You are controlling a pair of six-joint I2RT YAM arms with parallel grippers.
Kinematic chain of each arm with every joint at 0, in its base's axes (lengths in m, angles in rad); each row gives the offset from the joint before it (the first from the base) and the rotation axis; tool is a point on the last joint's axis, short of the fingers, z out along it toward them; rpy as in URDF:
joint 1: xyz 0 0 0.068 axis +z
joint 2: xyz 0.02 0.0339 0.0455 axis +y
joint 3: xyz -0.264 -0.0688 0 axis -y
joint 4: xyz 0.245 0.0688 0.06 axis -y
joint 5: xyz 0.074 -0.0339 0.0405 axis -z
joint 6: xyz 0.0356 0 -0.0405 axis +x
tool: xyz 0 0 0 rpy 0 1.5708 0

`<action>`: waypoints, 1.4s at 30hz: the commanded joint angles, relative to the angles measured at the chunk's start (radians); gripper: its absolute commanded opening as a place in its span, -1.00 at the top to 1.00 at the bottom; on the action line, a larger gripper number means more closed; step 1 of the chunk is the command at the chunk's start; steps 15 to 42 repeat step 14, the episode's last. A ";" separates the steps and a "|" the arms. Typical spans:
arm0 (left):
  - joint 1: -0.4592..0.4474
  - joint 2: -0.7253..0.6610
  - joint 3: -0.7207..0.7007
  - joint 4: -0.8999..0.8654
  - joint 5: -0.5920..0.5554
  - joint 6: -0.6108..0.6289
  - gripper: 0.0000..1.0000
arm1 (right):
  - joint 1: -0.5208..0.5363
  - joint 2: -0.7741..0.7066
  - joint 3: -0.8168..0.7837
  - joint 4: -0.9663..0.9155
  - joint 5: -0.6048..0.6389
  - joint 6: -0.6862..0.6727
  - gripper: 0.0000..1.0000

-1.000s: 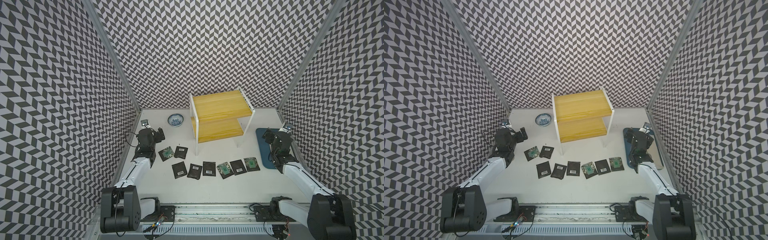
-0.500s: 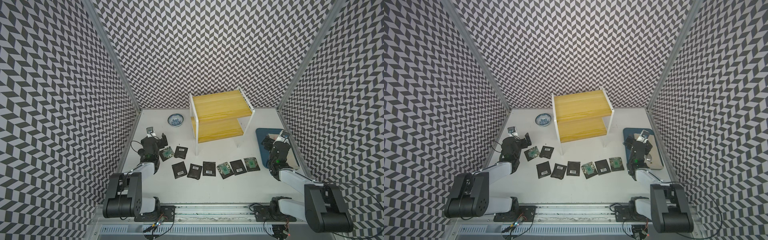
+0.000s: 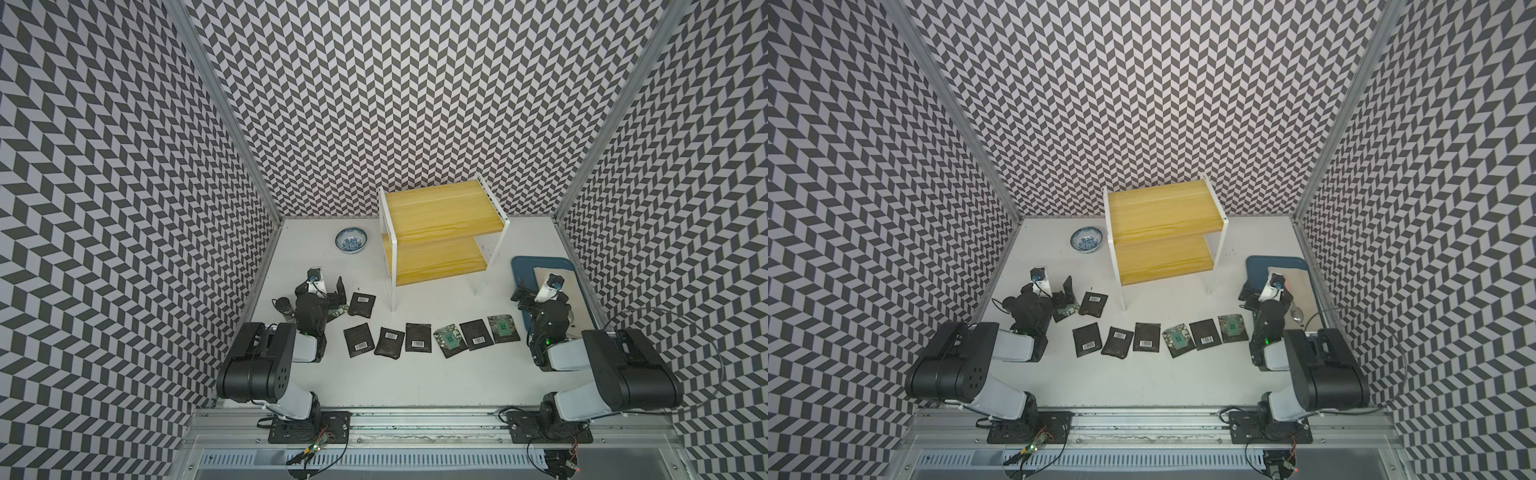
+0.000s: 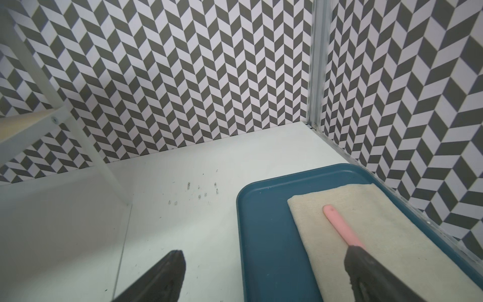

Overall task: Remove the tea bags from the shelf
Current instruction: Reset both arms

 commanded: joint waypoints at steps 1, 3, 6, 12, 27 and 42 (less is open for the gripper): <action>0.010 0.001 0.006 0.119 0.036 0.006 -1.00 | 0.041 0.033 0.014 0.163 0.053 -0.050 -0.99; 0.010 -0.003 0.008 0.100 0.039 0.006 -1.00 | 0.041 0.004 0.024 0.077 0.052 -0.043 -0.99; 0.010 -0.008 0.010 0.091 0.040 0.006 -1.00 | 0.041 -0.008 0.057 0.047 0.047 -0.044 -0.99; 0.010 -0.008 0.007 0.096 0.039 0.006 -0.99 | 0.042 0.015 0.042 0.111 0.049 -0.052 -0.99; 0.010 -0.008 0.007 0.096 0.039 0.006 -1.00 | 0.043 0.020 0.045 0.110 0.051 -0.050 -0.99; 0.010 -0.008 0.007 0.096 0.039 0.006 -1.00 | 0.043 0.020 0.045 0.110 0.051 -0.050 -0.99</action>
